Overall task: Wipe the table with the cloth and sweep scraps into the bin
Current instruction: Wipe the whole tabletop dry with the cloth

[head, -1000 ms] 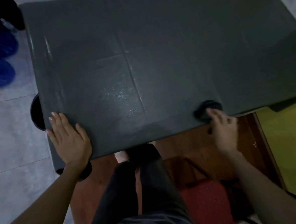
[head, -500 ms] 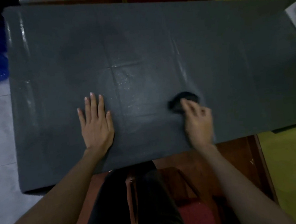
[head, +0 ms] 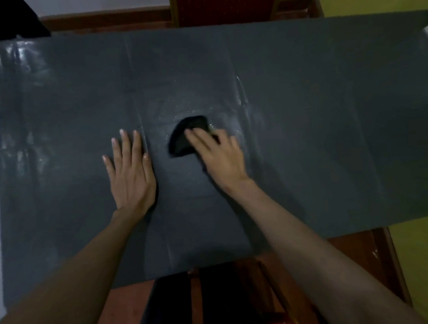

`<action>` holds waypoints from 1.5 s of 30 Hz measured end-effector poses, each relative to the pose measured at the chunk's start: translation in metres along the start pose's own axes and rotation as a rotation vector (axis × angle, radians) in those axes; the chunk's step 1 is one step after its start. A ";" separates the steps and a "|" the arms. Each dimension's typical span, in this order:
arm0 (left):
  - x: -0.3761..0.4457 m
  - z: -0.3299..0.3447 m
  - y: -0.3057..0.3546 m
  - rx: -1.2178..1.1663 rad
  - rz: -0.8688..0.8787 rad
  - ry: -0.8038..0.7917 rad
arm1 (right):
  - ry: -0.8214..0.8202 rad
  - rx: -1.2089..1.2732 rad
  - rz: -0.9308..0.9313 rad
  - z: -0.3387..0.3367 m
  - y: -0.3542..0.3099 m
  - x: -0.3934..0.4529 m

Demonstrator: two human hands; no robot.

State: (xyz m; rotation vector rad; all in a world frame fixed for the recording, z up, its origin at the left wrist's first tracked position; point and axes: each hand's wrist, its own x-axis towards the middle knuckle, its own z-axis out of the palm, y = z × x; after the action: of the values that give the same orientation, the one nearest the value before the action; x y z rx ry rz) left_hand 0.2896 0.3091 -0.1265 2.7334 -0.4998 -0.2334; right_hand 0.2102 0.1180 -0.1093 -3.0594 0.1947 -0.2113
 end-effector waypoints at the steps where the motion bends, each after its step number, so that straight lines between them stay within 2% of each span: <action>1: 0.000 0.001 -0.003 0.017 -0.006 -0.011 | 0.024 -0.024 0.091 0.001 0.023 -0.007; 4: -0.002 0.006 -0.010 0.054 0.012 -0.003 | 0.077 -0.153 0.491 -0.003 0.113 -0.053; 6: -0.001 0.008 -0.010 0.047 0.005 0.012 | 0.079 -0.159 0.856 -0.014 0.158 -0.082; 8: 0.000 0.010 -0.009 0.038 -0.005 0.030 | 0.185 -0.100 1.267 -0.016 0.175 -0.075; 9: 0.000 0.011 -0.009 0.038 -0.005 0.033 | 0.252 -0.025 1.350 -0.013 0.169 -0.058; 10: -0.001 0.012 -0.010 0.041 -0.003 0.038 | 0.290 0.036 1.293 -0.009 0.156 -0.035; 12: -0.001 0.013 -0.012 0.051 -0.001 0.047 | 0.300 0.120 0.868 -0.004 0.108 0.022; 13: 0.000 0.013 -0.013 0.053 -0.002 0.048 | 0.227 0.155 0.592 -0.002 0.075 0.044; 15: -0.001 0.013 -0.014 0.057 0.000 0.047 | 0.015 0.041 0.006 0.007 0.016 0.064; 16: -0.001 0.013 -0.014 0.061 0.004 0.046 | -0.077 -0.016 -0.183 0.010 0.003 0.067; 17: -0.001 0.013 -0.014 0.064 0.008 0.043 | -0.146 0.001 -0.241 0.011 0.007 0.068; 18: -0.001 0.012 -0.015 0.064 0.006 0.039 | -0.140 0.027 -0.184 0.007 0.023 0.069; 20: -0.001 0.011 -0.014 0.062 -0.005 0.034 | -0.077 0.020 0.078 0.006 0.074 0.060; 22: -0.002 0.008 -0.010 0.076 -0.006 0.024 | -0.004 -0.098 0.441 0.005 0.138 0.033; 25: 0.008 -0.004 -0.009 0.088 -0.011 0.045 | 0.133 -0.073 1.188 -0.007 0.195 0.010; 26: 0.017 -0.009 -0.009 0.079 -0.014 0.068 | 0.176 -0.022 1.345 -0.007 0.196 0.021; 27: 0.029 -0.012 -0.008 0.063 -0.017 0.090 | 0.218 0.015 1.367 -0.005 0.189 0.038; 28: 0.044 -0.014 -0.005 0.044 -0.017 0.112 | 0.250 0.026 1.242 -0.002 0.177 0.059; 29: 0.062 -0.015 0.000 0.026 -0.013 0.130 | 0.255 0.052 1.002 0.002 0.156 0.081; 31: 0.102 -0.014 0.016 -0.009 0.005 0.146 | 0.175 0.071 0.395 0.012 0.098 0.114; 32: 0.121 -0.011 0.025 -0.032 0.009 0.142 | 0.113 0.055 0.148 0.017 0.069 0.119; 33: 0.139 -0.008 0.033 -0.053 0.005 0.132 | 0.037 0.046 -0.009 0.019 0.052 0.119; 35: 0.168 -0.002 0.041 -0.075 -0.012 0.097 | -0.048 -0.002 -0.088 0.017 0.060 0.115; 36: 0.176 0.003 0.041 -0.072 -0.021 0.081 | -0.039 -0.028 -0.017 0.014 0.080 0.110; 38: 0.184 0.010 0.036 -0.019 -0.024 0.077 | -0.023 -0.105 0.328 0.013 0.130 0.098; 40: 0.184 0.015 0.033 0.045 -0.003 0.104 | 0.054 -0.109 0.877 0.009 0.171 0.093; 42: 0.183 0.017 0.032 0.057 -0.001 0.124 | 0.194 0.000 1.429 0.006 0.183 0.111; 43: 0.182 0.018 0.032 0.052 -0.004 0.126 | 0.252 0.030 1.531 0.007 0.177 0.127; 44: 0.182 0.018 0.032 0.048 -0.005 0.126 | 0.294 0.009 1.467 0.010 0.167 0.145; 45: 0.182 0.018 0.032 0.043 -0.005 0.127 | 0.311 0.006 1.269 0.015 0.151 0.165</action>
State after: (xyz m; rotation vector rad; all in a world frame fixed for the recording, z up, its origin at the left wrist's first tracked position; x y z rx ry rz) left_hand 0.4439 0.2080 -0.1494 2.7691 -0.4675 -0.0508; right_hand 0.3556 -0.0524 -0.1138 -2.2464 1.9426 -0.5401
